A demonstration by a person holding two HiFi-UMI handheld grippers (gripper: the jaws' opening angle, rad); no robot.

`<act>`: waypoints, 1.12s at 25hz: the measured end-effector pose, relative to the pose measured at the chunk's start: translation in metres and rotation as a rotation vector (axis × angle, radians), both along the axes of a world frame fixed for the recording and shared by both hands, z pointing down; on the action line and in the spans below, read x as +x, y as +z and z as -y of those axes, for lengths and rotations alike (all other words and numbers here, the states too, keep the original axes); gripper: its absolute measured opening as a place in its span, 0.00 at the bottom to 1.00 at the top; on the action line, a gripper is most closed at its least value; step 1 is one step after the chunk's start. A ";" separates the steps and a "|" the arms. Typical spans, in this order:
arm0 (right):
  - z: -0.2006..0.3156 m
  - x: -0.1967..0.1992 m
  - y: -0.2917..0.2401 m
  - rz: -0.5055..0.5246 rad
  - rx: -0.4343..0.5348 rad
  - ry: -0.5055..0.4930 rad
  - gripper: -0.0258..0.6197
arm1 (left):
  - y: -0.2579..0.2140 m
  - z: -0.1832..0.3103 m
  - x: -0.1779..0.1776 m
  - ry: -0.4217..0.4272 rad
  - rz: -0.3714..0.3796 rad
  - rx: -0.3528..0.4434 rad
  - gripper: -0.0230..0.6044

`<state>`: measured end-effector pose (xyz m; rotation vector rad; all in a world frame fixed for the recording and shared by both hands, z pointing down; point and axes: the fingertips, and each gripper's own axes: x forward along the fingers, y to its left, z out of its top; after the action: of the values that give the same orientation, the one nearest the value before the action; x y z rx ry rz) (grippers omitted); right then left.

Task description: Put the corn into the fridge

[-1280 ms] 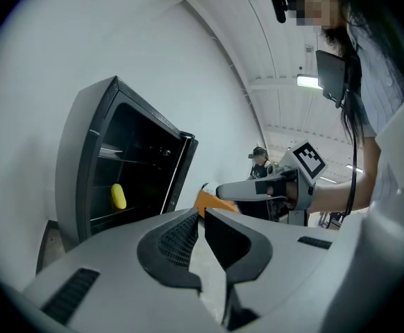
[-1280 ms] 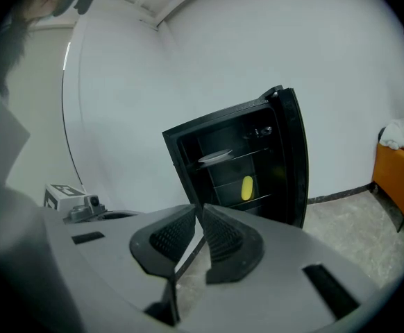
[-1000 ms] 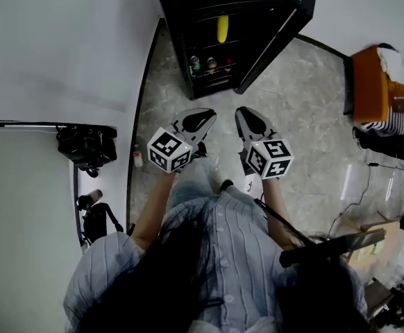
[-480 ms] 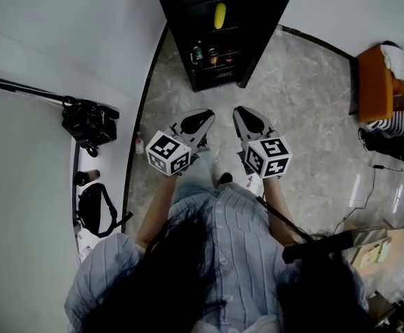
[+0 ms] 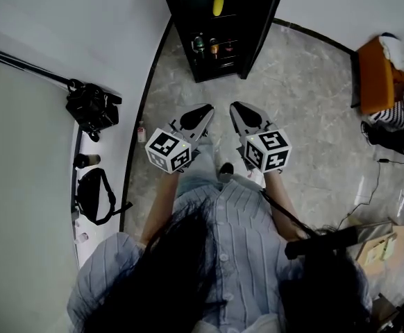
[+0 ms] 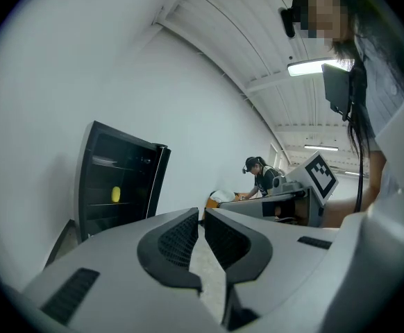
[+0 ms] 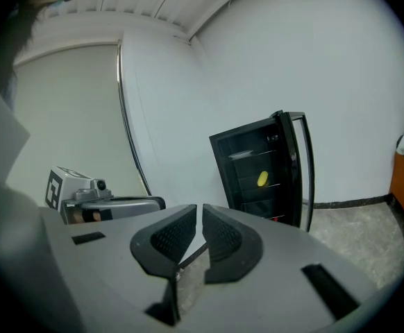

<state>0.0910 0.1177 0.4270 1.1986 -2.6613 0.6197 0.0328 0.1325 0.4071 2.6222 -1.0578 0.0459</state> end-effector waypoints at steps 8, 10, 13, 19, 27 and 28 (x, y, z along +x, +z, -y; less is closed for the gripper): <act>-0.035 -0.007 -0.004 -0.003 0.012 -0.052 0.10 | -0.005 -0.034 -0.001 -0.032 -0.006 0.025 0.07; -0.039 -0.009 -0.004 -0.006 0.013 -0.057 0.09 | -0.006 -0.040 -0.003 -0.034 -0.005 0.028 0.07; -0.044 -0.012 -0.004 -0.004 0.012 -0.062 0.09 | -0.008 -0.044 -0.004 -0.035 -0.001 0.031 0.07; -0.047 -0.014 0.000 -0.019 0.004 -0.062 0.09 | -0.004 -0.048 -0.007 -0.033 0.004 0.023 0.07; -0.050 -0.013 0.004 -0.024 -0.006 -0.050 0.09 | -0.004 -0.053 -0.004 -0.015 0.005 0.023 0.07; -0.050 -0.014 0.004 -0.023 -0.007 -0.051 0.09 | -0.004 -0.055 -0.004 -0.014 0.005 0.022 0.07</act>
<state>0.0772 0.1679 0.4310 1.1249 -2.6591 0.6031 0.0289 0.1870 0.4036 2.6352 -1.0843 0.0382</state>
